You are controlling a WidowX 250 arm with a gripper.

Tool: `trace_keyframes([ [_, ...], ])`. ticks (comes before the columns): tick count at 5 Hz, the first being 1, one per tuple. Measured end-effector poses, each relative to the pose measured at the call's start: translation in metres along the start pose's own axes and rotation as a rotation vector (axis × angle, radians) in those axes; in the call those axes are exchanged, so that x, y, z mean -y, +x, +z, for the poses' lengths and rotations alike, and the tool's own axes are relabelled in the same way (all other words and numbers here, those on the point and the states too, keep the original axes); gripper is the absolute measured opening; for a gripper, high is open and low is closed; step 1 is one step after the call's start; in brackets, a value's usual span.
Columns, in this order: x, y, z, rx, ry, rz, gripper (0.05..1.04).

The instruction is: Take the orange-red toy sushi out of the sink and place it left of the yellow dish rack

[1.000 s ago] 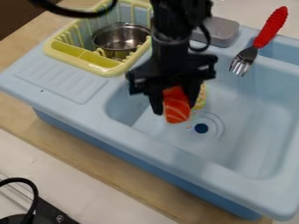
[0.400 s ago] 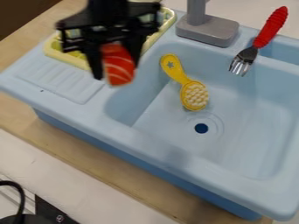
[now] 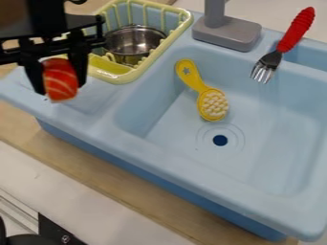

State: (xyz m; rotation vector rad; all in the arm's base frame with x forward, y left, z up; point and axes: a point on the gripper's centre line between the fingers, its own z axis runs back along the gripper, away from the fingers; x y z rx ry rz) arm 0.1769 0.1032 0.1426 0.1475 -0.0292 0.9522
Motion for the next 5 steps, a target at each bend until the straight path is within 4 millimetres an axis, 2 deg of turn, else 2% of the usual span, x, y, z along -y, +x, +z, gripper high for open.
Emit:
trace_keyframes([
  [1, -0.013, 0.018, -0.012, 0.027, 0.061, -0.102, 0.556],
  [2, -0.016, 0.035, -0.014, 0.053, 0.051, -0.093, 0.556],
  [3, -0.016, 0.052, -0.019, 0.044, 0.042, -0.076, 0.556],
  [5, -0.007, 0.067, -0.025, 0.084, 0.012, -0.041, 0.556],
])
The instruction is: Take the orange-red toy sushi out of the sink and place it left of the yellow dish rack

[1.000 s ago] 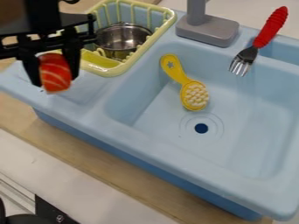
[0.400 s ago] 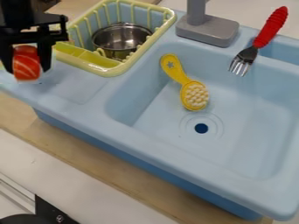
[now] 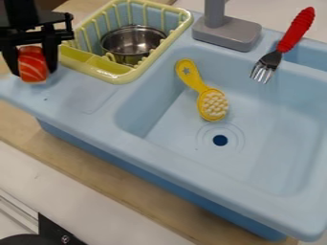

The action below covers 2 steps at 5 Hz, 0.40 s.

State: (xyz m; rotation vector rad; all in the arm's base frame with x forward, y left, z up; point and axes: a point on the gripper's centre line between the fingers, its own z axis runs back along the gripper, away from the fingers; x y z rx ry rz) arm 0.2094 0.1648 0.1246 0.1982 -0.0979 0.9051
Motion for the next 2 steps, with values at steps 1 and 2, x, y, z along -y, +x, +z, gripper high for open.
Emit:
trace_keyframes([
  [1, 0.0038, 0.0012, 0.0002, 0.010, -0.017, 0.009, 0.630],
  [2, 0.0073, -0.0002, 0.0032, 0.004, -0.064, 0.005, 0.910],
])
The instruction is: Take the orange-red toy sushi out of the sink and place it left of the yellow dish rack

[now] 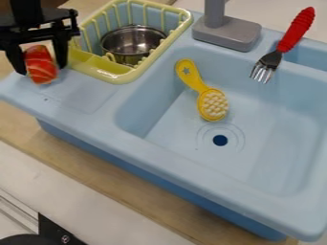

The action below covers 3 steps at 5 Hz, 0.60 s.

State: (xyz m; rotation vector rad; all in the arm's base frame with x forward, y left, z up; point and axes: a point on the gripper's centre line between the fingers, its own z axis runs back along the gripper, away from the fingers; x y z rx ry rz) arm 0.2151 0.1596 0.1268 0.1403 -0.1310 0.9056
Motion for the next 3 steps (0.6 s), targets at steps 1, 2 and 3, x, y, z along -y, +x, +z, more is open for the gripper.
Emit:
trace_keyframes([
  [1, -0.001, -0.001, 0.010, 0.010, -0.057, 0.033, 1.006],
  [2, -0.003, -0.007, 0.015, -0.015, -0.052, 0.047, 1.001],
  [3, 0.001, -0.011, 0.028, 0.003, -0.024, 0.048, 1.001],
])
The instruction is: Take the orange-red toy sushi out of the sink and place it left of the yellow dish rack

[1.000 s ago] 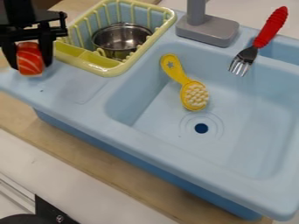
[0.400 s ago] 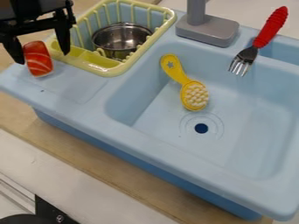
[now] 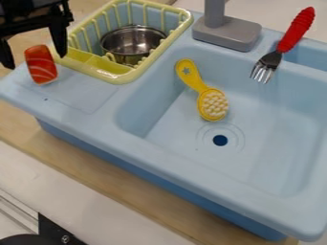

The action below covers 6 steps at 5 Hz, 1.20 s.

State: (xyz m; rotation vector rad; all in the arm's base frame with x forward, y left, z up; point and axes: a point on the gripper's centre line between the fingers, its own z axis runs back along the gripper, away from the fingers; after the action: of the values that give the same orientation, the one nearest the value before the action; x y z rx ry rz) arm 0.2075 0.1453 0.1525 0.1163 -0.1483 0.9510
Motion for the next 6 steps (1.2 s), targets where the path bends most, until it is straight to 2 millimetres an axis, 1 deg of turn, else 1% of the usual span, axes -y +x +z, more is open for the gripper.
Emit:
trace_keyframes([
  [1, 0.008, -0.008, 0.011, 0.001, 0.019, -0.014, 1.001],
  [2, 0.022, -0.020, 0.021, 0.015, 0.005, -0.071, 1.001],
  [3, 0.040, -0.030, 0.021, -0.006, -0.031, -0.141, 1.001],
  [4, 0.058, -0.038, 0.015, -0.018, -0.051, -0.214, 1.001],
  [5, 0.075, -0.055, 0.007, -0.035, -0.053, -0.288, 1.001],
  [6, 0.089, -0.070, 0.007, -0.018, -0.035, -0.337, 1.001],
])
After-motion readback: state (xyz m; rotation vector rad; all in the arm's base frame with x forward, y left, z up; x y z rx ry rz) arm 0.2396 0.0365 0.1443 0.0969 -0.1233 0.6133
